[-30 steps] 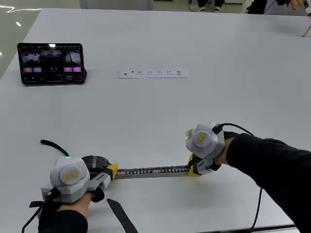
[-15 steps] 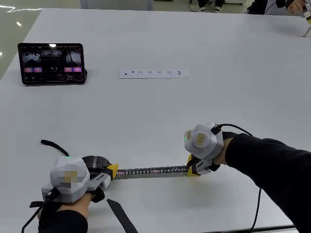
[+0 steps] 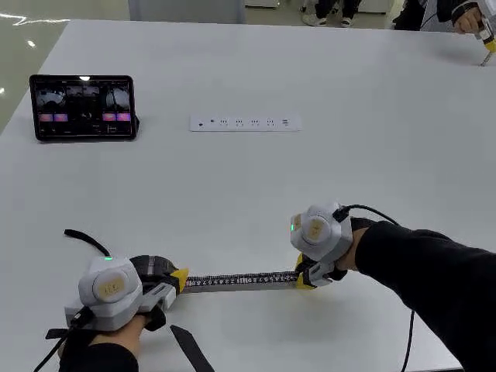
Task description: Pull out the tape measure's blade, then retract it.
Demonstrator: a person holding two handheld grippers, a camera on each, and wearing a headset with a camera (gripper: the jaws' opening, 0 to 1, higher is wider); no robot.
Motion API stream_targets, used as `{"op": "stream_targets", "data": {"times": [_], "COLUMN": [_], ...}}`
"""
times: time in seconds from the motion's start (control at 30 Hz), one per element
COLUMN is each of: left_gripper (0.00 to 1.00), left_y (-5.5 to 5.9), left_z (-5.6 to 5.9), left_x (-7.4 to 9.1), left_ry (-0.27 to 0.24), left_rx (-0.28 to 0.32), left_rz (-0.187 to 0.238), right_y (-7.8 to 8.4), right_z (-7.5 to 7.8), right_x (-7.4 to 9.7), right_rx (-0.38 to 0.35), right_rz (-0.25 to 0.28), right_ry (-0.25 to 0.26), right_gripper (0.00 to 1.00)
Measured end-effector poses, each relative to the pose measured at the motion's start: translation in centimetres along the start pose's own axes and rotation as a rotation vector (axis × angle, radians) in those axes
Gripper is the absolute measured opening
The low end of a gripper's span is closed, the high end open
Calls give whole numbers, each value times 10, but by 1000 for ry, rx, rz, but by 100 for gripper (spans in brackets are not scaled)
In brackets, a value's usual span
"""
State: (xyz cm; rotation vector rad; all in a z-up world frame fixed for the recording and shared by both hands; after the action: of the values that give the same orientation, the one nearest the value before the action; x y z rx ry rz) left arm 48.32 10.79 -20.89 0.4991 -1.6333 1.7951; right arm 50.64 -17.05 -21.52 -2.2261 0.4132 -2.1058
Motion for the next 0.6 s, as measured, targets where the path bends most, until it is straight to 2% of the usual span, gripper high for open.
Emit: {"op": "stream_targets", "data": {"times": [0.6], "left_gripper": [64], "left_y": [0], "left_z": [-1], "left_x": [0], "left_ry": [3], "left_rx": [3], "left_rz": [2], "right_y": [-7], "right_z": [-2], "right_x": [-1], "right_rx": [-3], "right_rz": [2], "right_ry": [2], "right_gripper": [9]}}
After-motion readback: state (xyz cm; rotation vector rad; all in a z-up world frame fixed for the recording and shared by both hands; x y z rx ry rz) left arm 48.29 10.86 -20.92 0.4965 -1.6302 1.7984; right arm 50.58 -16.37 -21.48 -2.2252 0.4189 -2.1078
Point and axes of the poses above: the centre of the closed fingertips' face, and the gripper's own axes: x roughly backward along the fingers, z roughly to its right, y roughly out of its underside, the point moved 6 cm from there along x, roughly backward along the fingers, and after that the axes turned 6 degrees about -z, right-handed, at the moved point
